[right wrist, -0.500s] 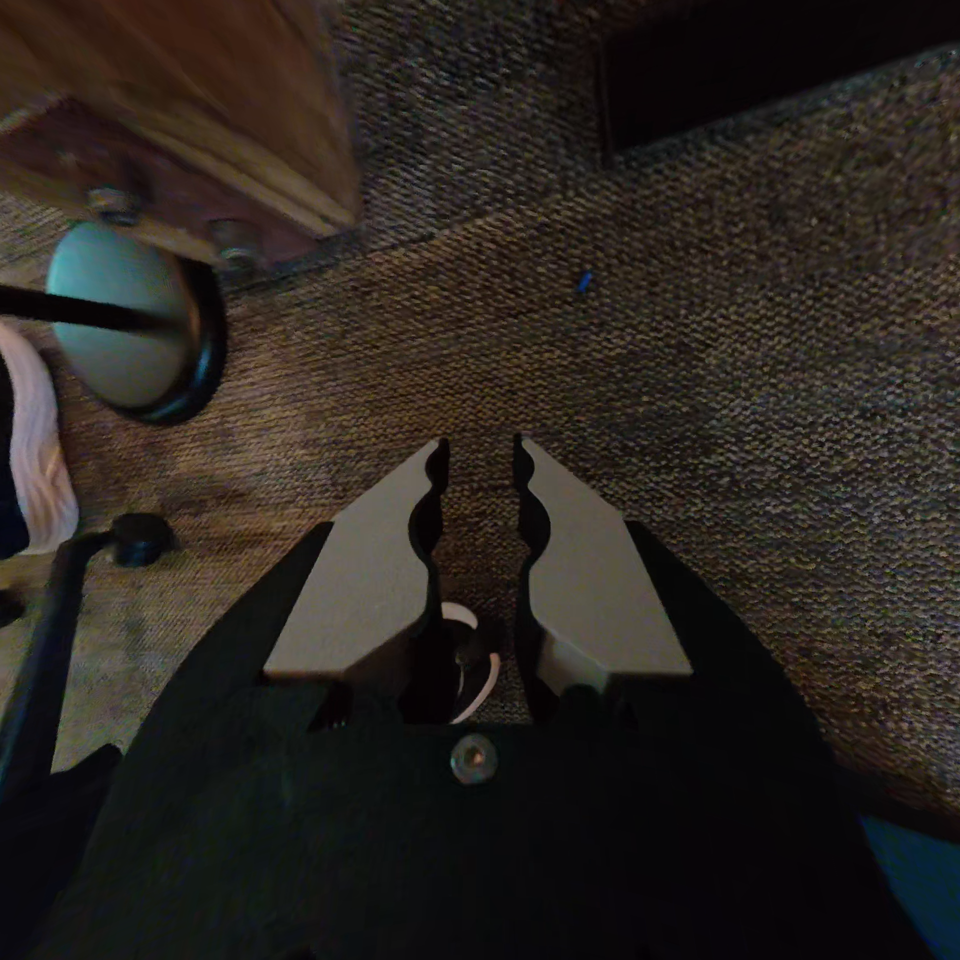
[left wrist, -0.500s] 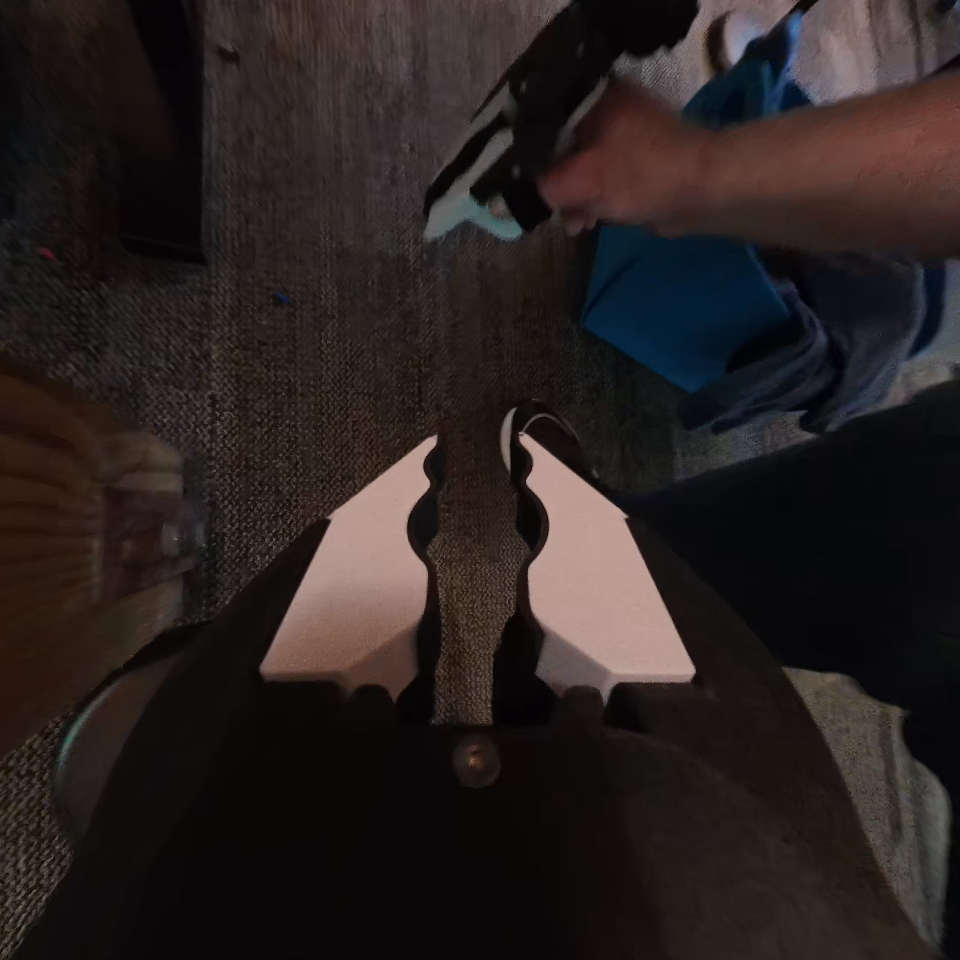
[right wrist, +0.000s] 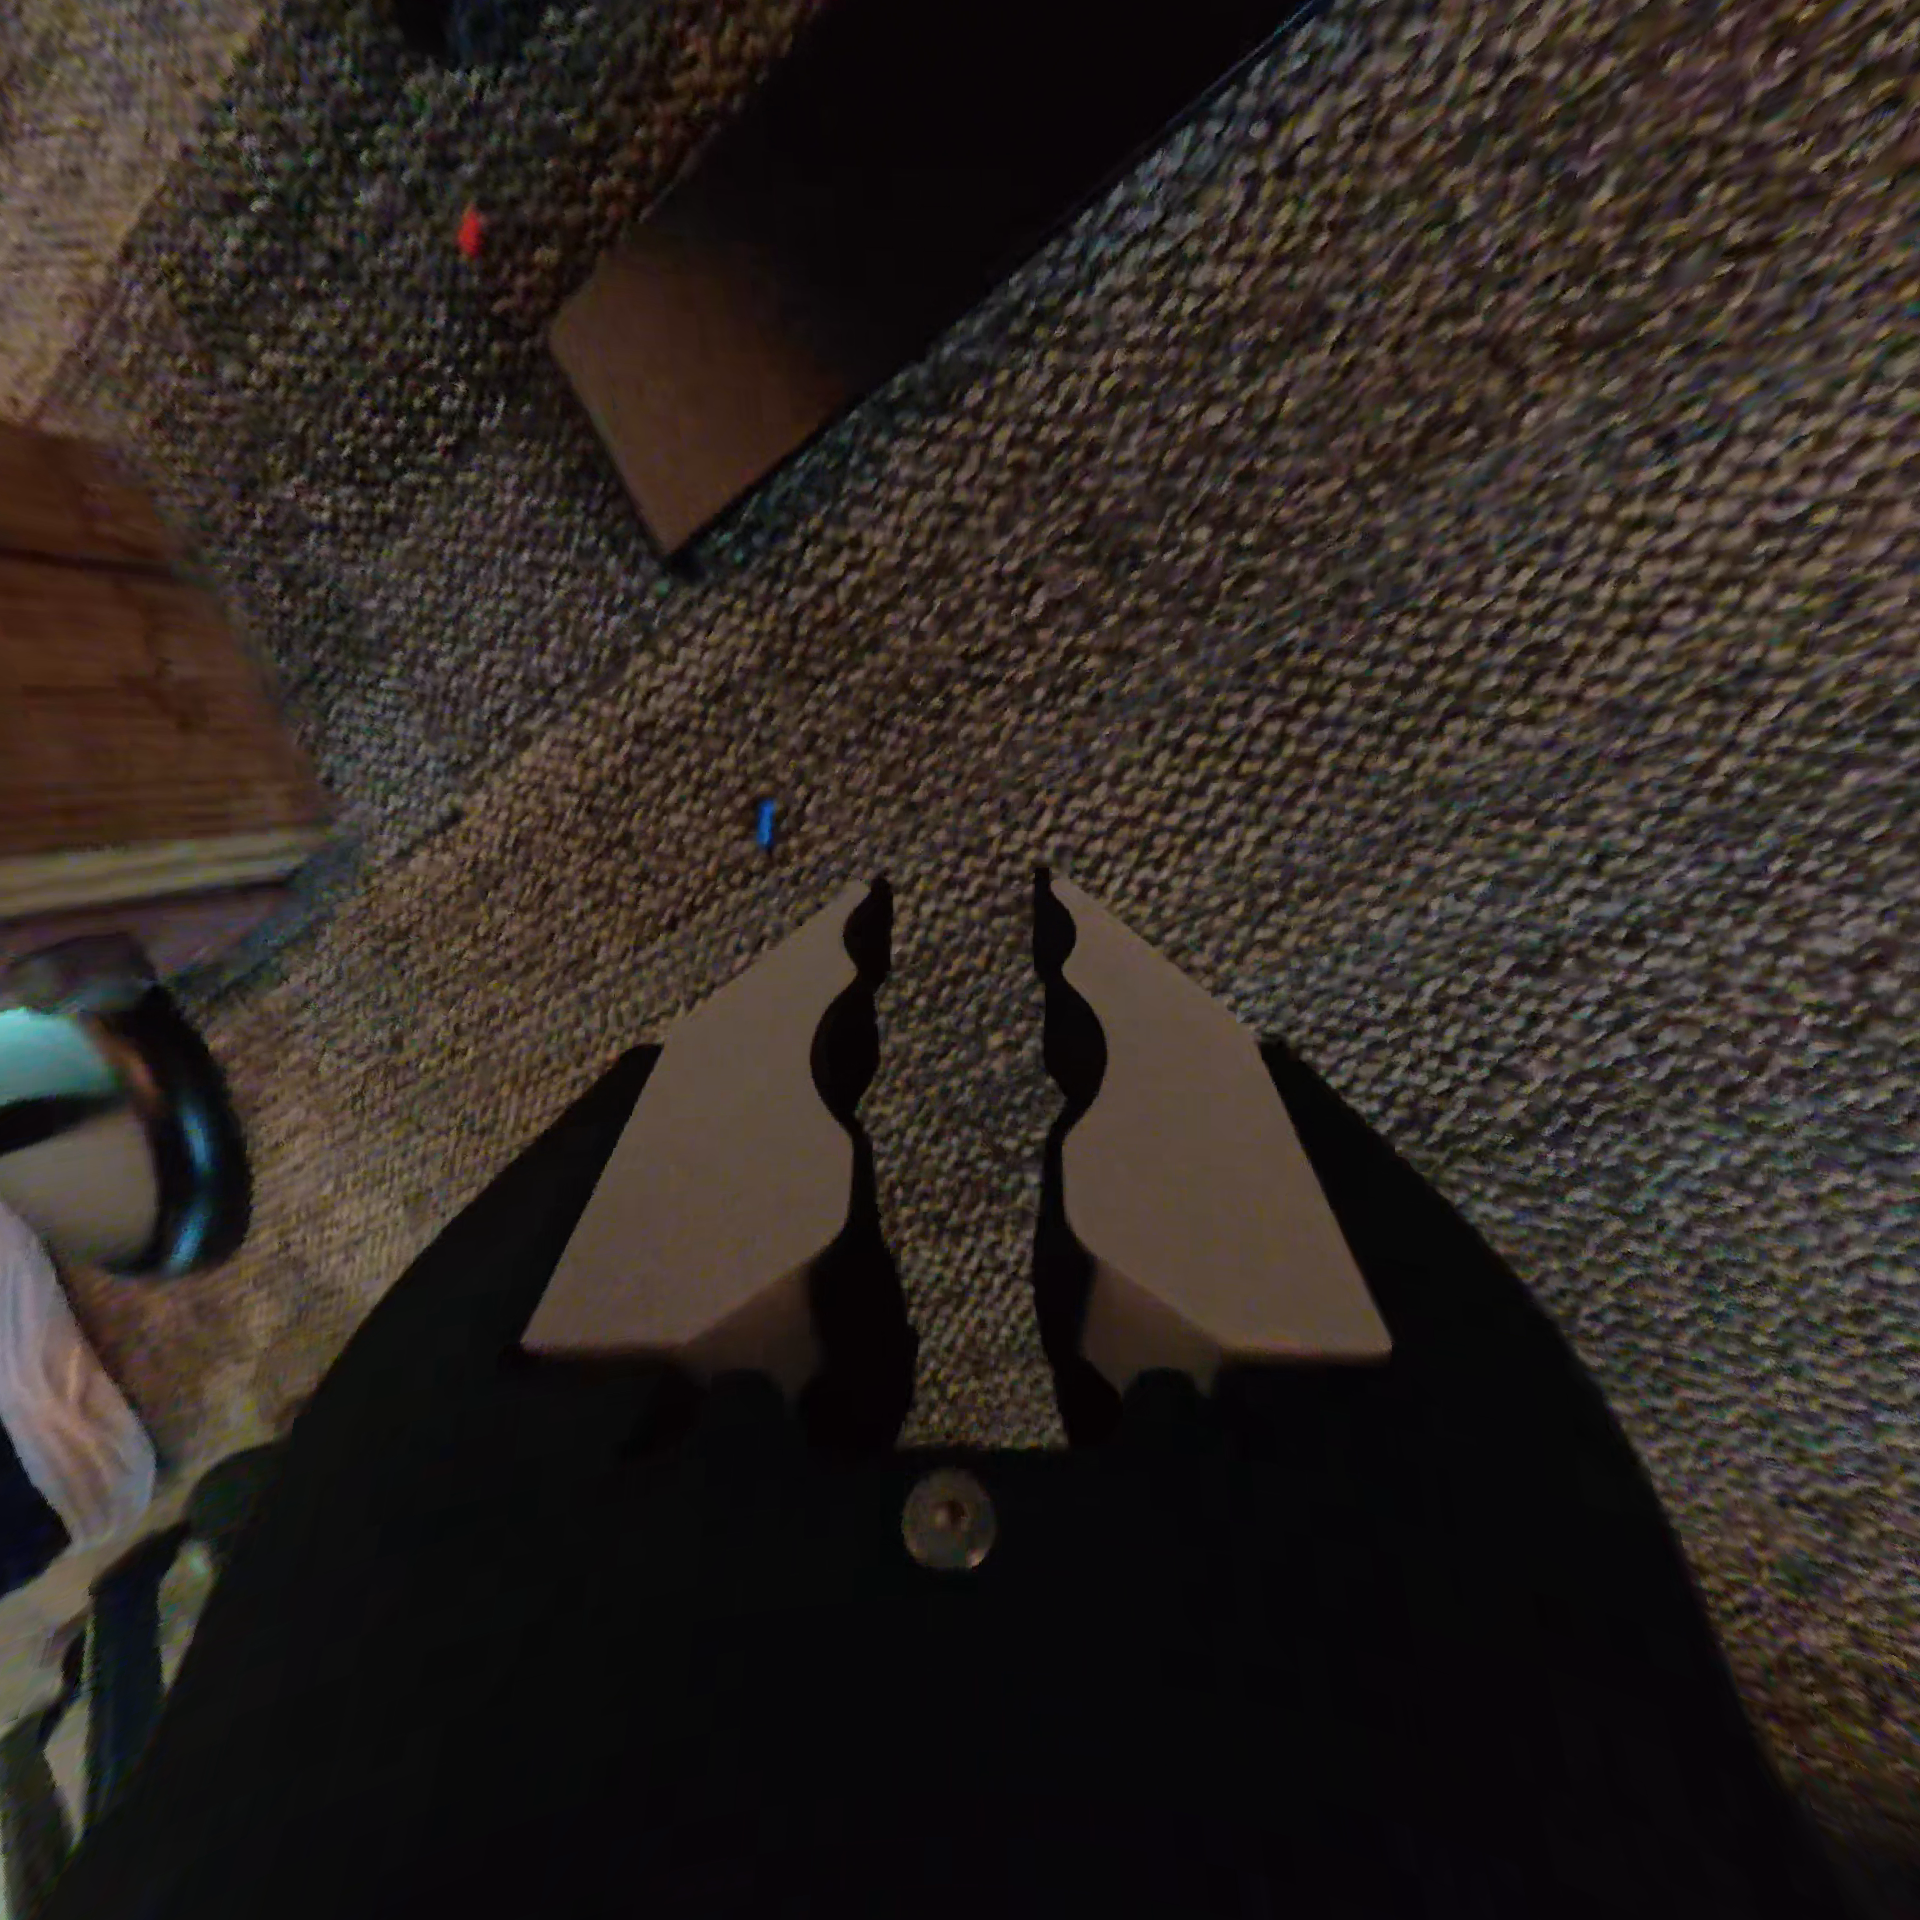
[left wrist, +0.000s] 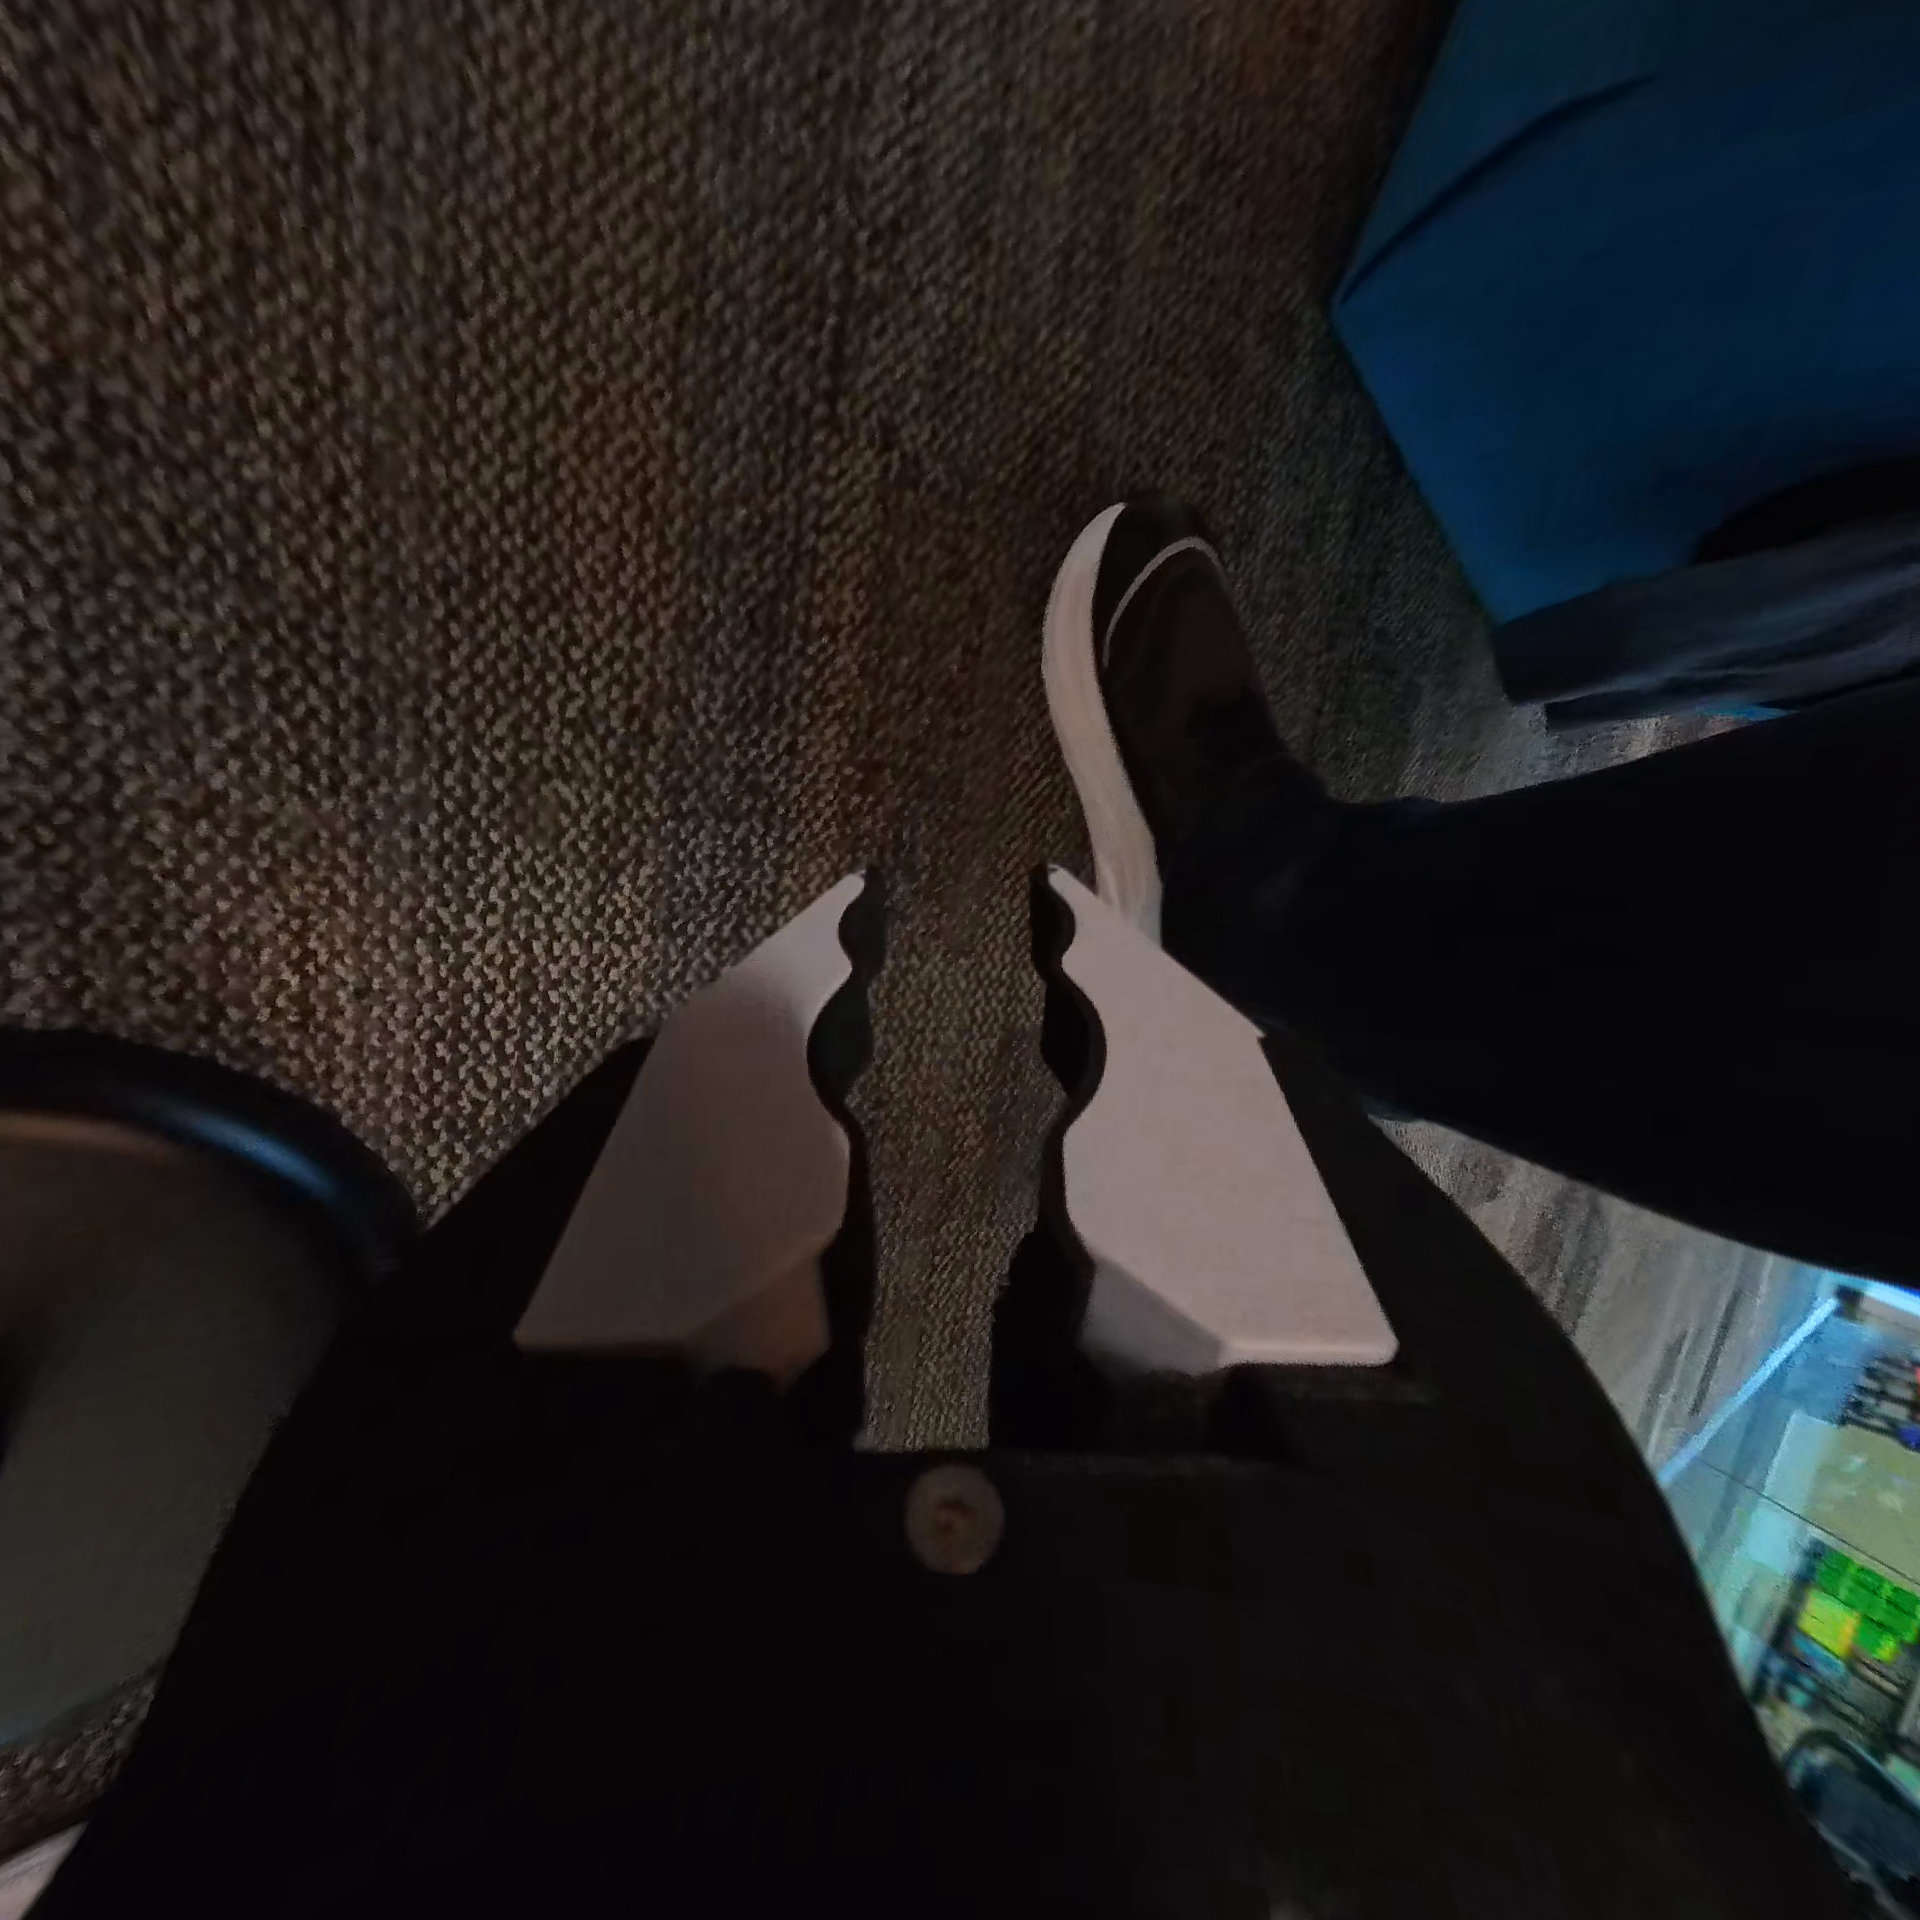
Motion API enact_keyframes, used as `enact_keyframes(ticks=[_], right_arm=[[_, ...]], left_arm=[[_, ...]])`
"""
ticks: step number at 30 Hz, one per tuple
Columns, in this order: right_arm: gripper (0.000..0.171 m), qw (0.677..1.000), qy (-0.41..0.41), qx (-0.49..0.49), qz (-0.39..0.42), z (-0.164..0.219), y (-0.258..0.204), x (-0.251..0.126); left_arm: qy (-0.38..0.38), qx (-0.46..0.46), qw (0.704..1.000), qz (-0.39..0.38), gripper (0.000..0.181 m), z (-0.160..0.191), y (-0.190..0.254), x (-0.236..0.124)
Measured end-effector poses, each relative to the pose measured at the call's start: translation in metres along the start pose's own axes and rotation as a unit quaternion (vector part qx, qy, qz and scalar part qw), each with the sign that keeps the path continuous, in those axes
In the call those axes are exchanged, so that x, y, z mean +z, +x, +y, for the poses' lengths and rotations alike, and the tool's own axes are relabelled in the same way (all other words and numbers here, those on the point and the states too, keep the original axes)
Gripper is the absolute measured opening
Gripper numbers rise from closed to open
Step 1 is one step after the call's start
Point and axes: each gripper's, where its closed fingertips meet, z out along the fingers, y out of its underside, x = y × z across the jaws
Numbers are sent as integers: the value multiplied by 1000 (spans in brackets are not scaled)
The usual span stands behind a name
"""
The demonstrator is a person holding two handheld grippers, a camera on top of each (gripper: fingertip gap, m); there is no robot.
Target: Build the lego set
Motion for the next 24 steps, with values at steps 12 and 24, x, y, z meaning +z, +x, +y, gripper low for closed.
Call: enact_keyframes(ticks=[12, 24], right_arm=[[35, 997, 33, 27, 59, -63, 62, 41], [5, 991, 61, 11, 120, -111, 106, 70]], left_arm=[[-21, -59, 998, -5, 27, 39, -27, 17], [-38, -82, 996, -18, 26, 66, -48, 33]])
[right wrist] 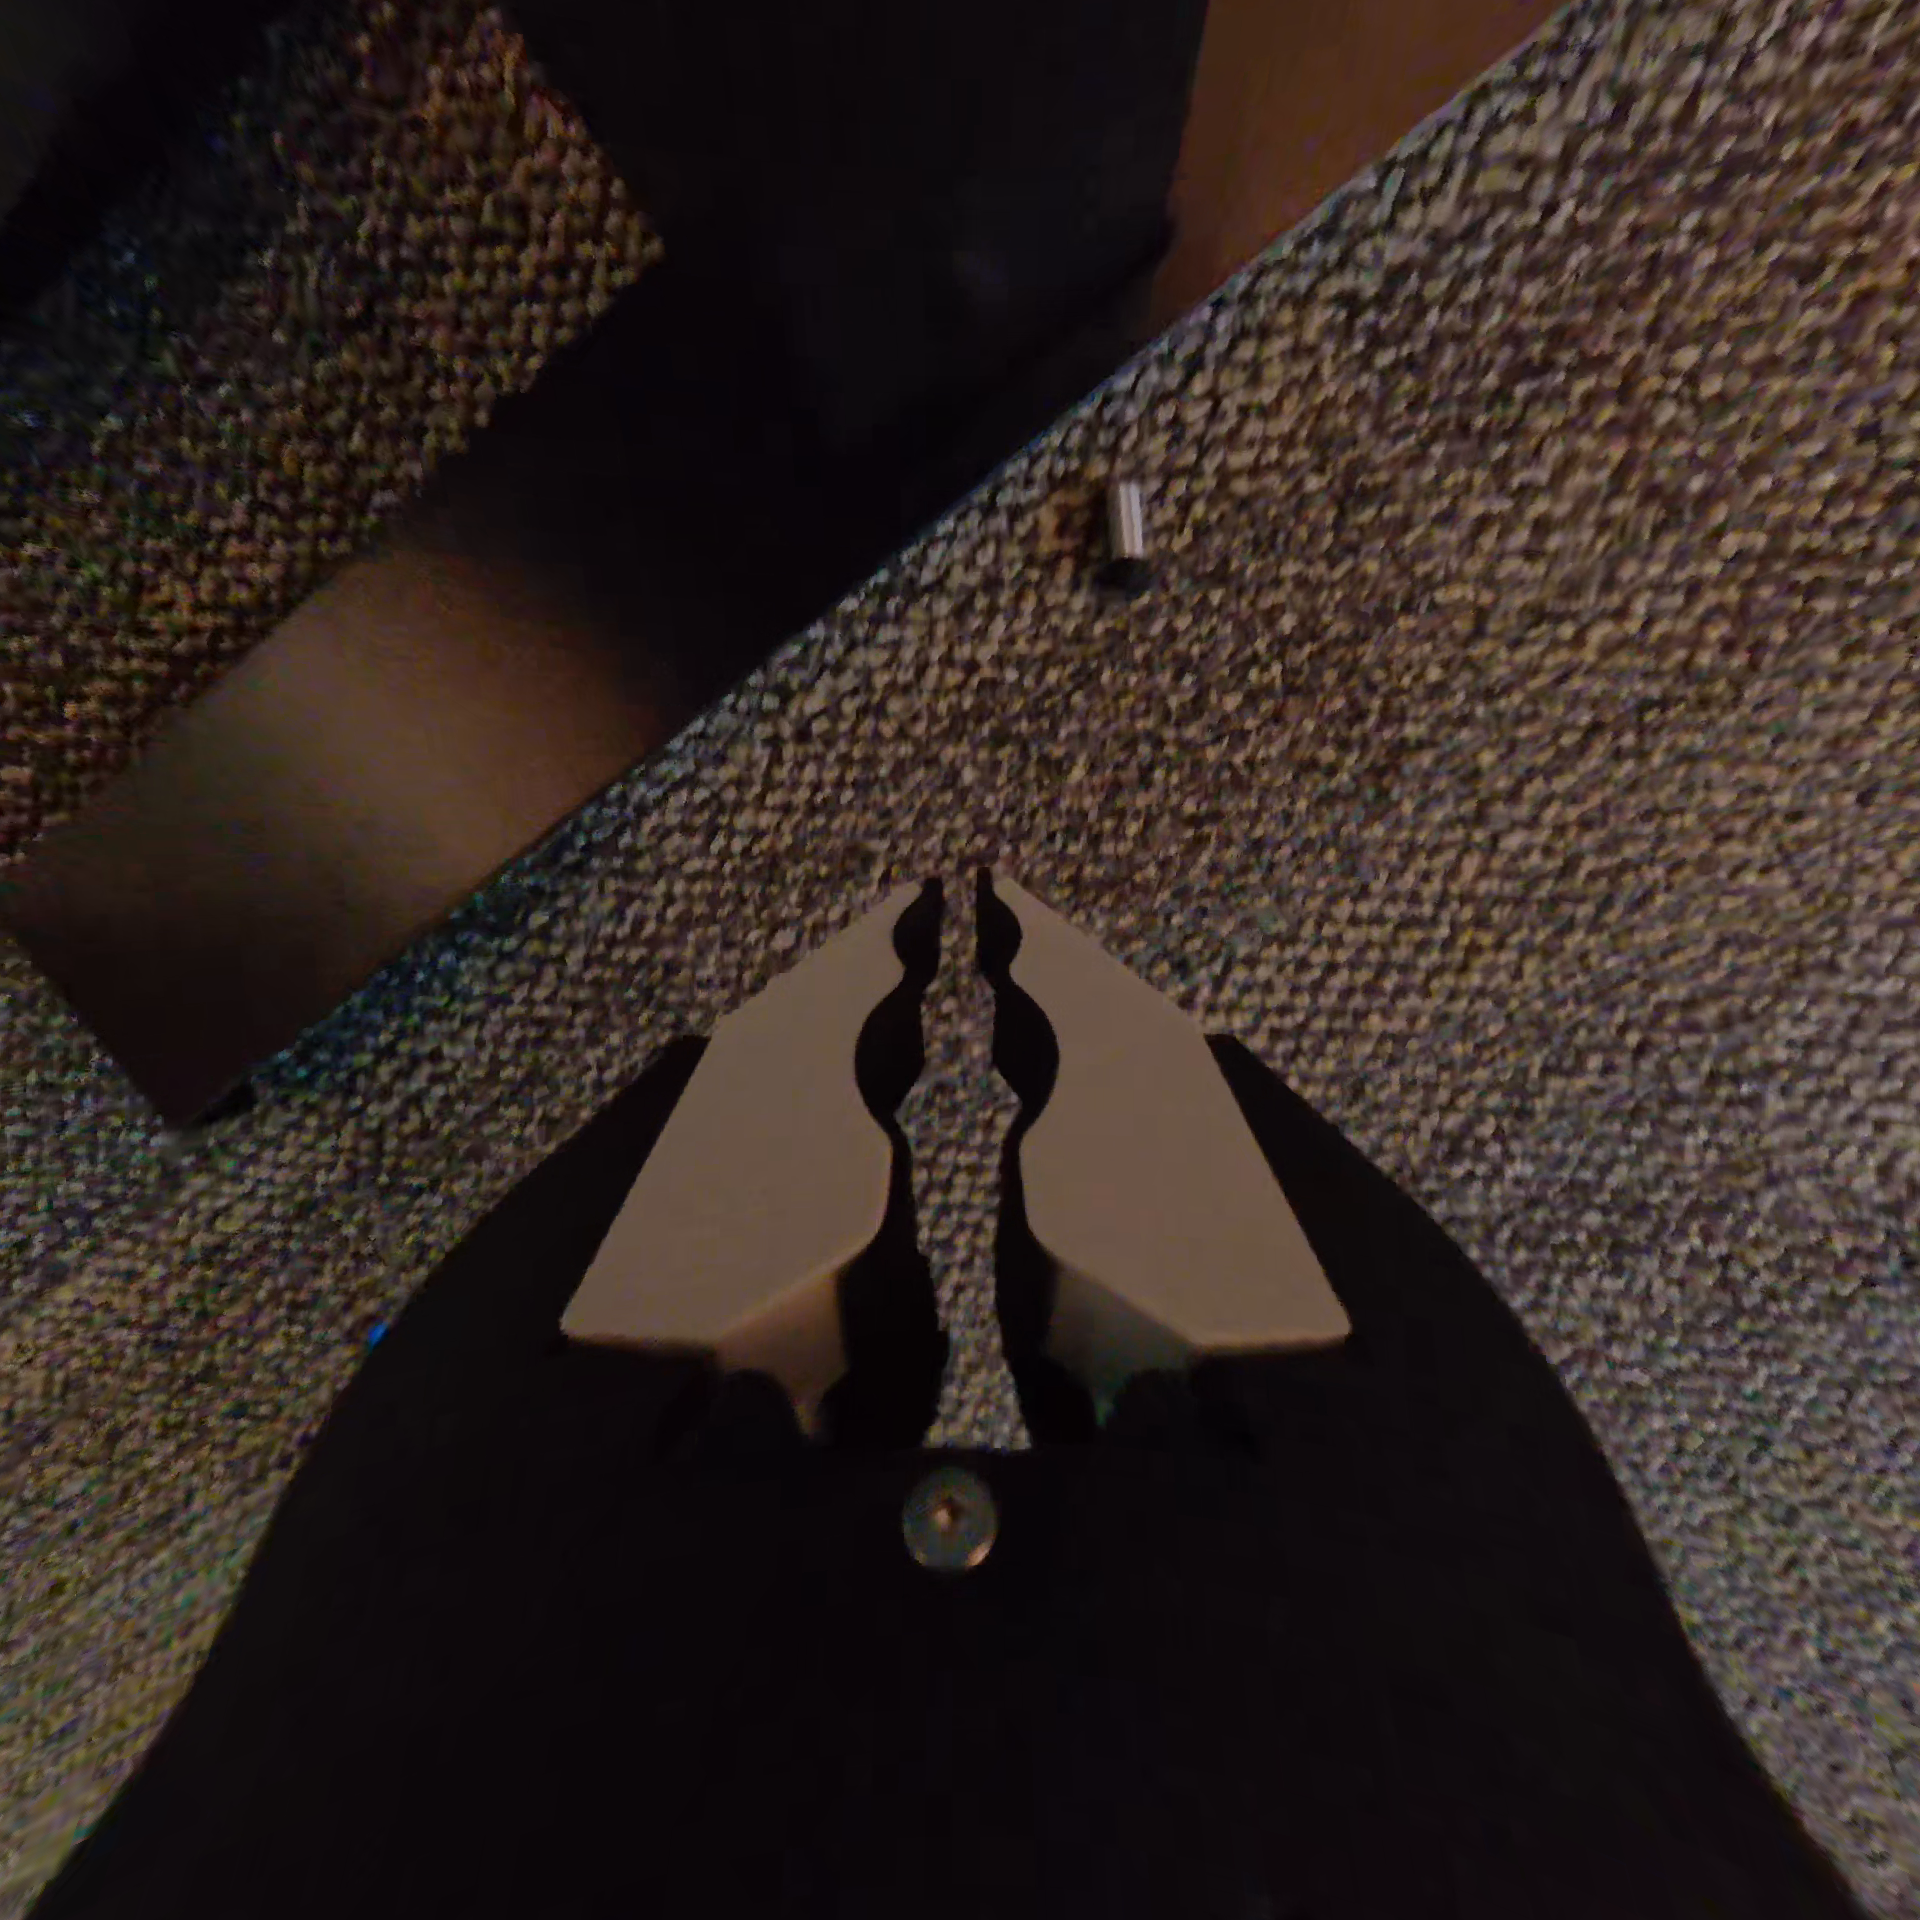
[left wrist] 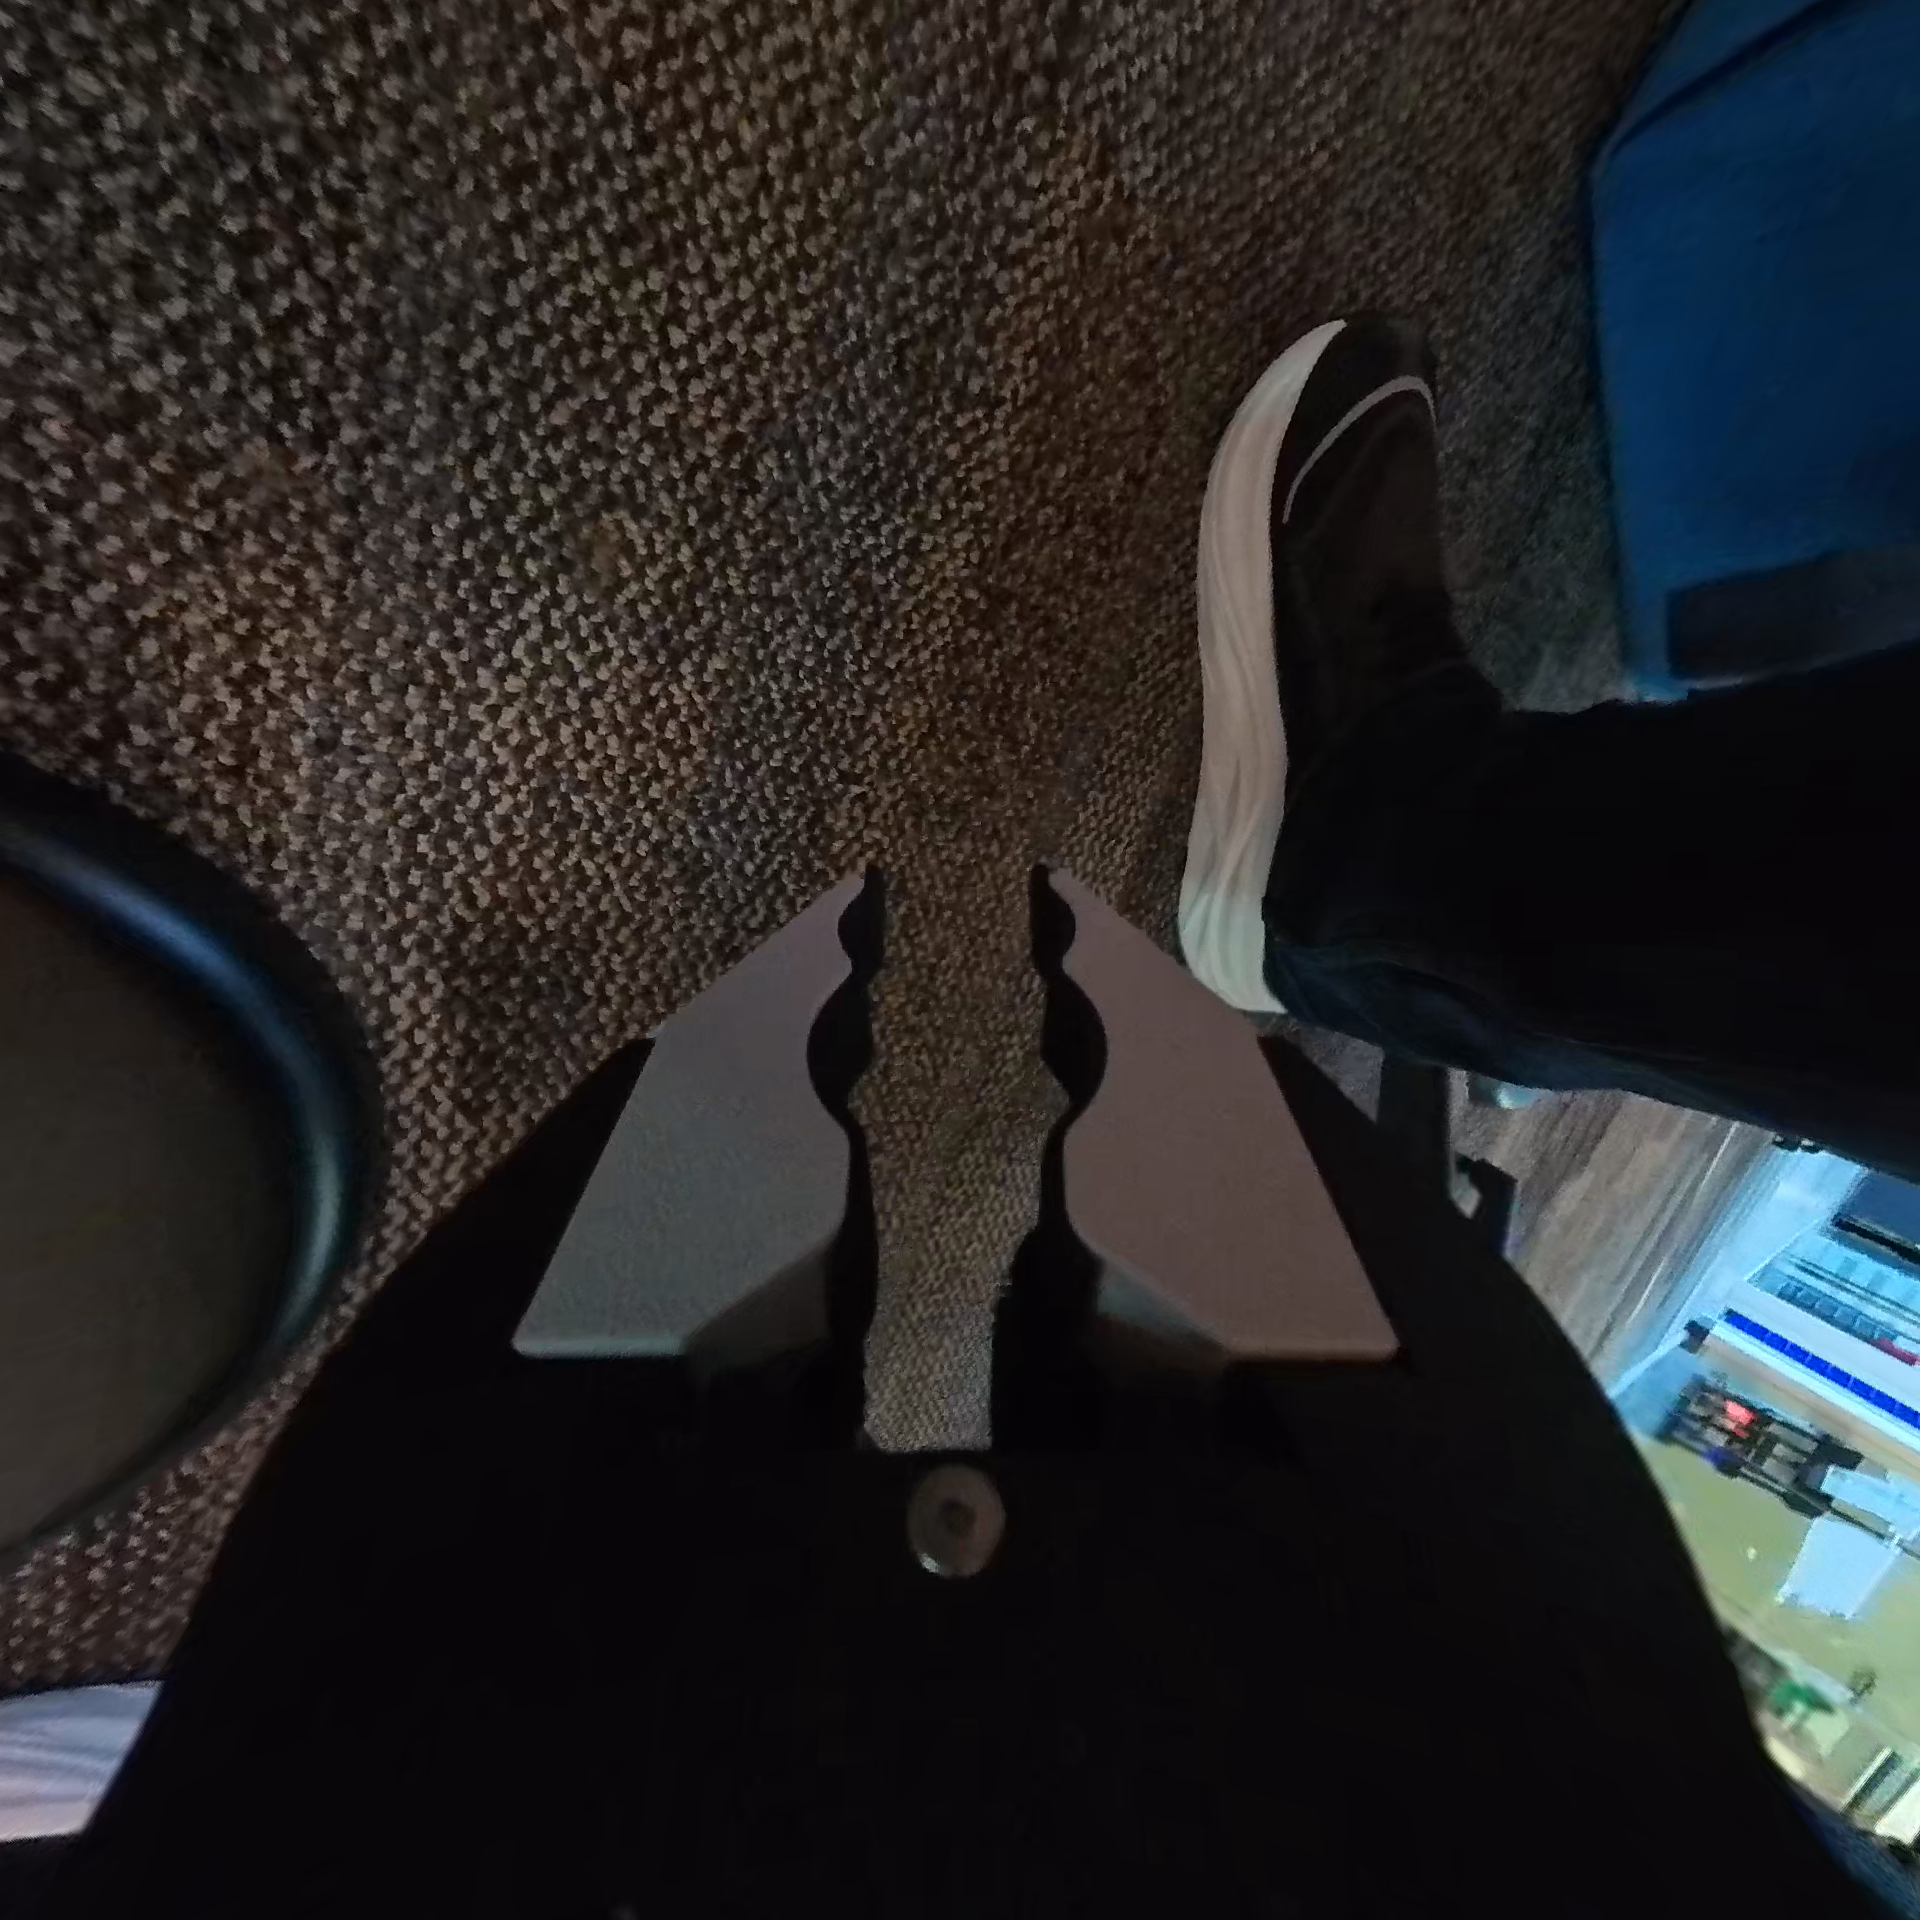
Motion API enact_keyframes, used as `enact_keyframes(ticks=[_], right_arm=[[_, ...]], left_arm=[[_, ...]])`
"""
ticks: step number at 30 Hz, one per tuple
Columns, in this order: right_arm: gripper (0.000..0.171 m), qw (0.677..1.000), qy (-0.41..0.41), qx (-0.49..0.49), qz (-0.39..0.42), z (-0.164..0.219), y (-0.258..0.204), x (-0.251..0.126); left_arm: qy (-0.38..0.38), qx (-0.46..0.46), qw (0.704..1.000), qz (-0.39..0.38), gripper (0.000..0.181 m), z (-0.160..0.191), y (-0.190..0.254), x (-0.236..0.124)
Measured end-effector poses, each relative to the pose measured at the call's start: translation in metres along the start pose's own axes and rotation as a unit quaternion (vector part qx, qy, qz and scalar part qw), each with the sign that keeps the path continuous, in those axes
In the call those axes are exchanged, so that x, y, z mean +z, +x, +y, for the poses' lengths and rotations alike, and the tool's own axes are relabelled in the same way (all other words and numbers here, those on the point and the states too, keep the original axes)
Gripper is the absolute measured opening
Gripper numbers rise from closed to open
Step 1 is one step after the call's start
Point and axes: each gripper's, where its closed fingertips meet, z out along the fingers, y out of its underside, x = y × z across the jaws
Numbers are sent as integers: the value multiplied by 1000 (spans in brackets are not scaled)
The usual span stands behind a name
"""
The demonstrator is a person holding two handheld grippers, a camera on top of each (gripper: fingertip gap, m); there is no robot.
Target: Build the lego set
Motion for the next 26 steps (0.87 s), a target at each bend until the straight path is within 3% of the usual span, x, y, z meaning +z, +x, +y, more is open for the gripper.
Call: enact_keyframes(ticks=[14, 22, 26], right_arm=[[20, 999, -9, -31, 30, -35, 20, 47], [5, 996, 3, -42, 82, -47, 44, 60], [6, 997, 14, -42, 58, -50, 39, 66]], left_arm=[[1, -16, 1000, -11, 25, 6, -15, 15], [5, -18, 1000, -7, 24, 2, -11, 29], [5, -15, 1000, -3, 23, 0, -10, 34]])
